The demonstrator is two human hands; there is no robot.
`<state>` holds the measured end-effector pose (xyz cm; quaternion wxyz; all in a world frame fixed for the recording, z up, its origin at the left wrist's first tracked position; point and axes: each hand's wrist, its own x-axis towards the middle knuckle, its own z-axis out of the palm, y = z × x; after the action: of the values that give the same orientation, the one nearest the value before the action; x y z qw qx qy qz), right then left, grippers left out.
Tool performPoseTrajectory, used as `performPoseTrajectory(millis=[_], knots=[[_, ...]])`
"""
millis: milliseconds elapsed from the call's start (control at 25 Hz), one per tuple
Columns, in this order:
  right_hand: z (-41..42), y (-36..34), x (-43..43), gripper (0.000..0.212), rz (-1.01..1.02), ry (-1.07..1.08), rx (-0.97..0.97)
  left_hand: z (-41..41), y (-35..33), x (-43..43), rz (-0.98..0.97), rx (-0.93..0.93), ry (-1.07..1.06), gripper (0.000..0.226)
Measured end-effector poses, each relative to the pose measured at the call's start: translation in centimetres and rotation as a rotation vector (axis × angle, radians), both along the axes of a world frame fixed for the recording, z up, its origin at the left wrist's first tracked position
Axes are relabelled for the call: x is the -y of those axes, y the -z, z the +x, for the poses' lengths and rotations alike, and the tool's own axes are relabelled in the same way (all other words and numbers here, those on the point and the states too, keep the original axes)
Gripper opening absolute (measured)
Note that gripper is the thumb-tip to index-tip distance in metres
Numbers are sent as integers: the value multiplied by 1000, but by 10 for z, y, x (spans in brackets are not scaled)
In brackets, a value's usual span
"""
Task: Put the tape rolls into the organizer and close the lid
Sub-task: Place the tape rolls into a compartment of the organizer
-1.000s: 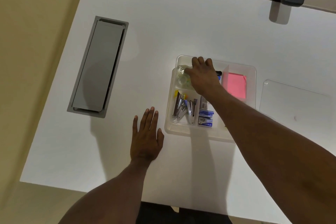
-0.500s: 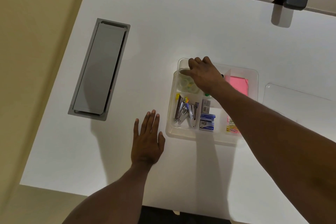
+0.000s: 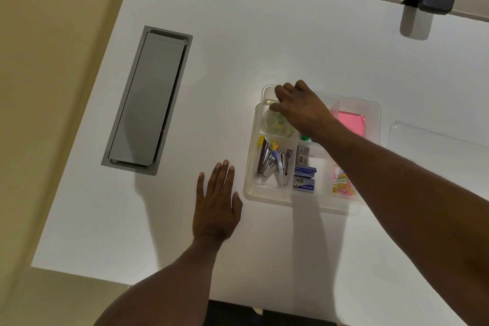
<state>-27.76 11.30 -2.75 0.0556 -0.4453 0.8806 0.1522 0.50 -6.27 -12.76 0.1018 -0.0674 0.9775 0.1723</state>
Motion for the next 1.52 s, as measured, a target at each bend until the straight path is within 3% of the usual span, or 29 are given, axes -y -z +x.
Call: performPoseTrajectory(millis=[120,440,640,840,960,1160,1320,1520], knots=[[0,0,3,17,0,30,-7,1,1,1,1,-2,-1,66],[0,3,0,18,-27,51,-27,1,3,0,10,-12,-4,65],[6,0,9,7,31,170,-40,2,4,1,16,-10,-5,66],[7,1,9,18,-56,247,-3,1,3,1,17,-4,-5,65],[9,0,9,22,-122,210,116,1,2,1,15,-2,-3,66],[9,-7,4,26,-51,160,326,0,1,0,-1,3,-3,66],[16,-6,2,22,-3,102,275,0,0,0,8,-8,-2,66],[17,-7,3,18,-111,170,199,1,1,0,8,-15,-8,66]])
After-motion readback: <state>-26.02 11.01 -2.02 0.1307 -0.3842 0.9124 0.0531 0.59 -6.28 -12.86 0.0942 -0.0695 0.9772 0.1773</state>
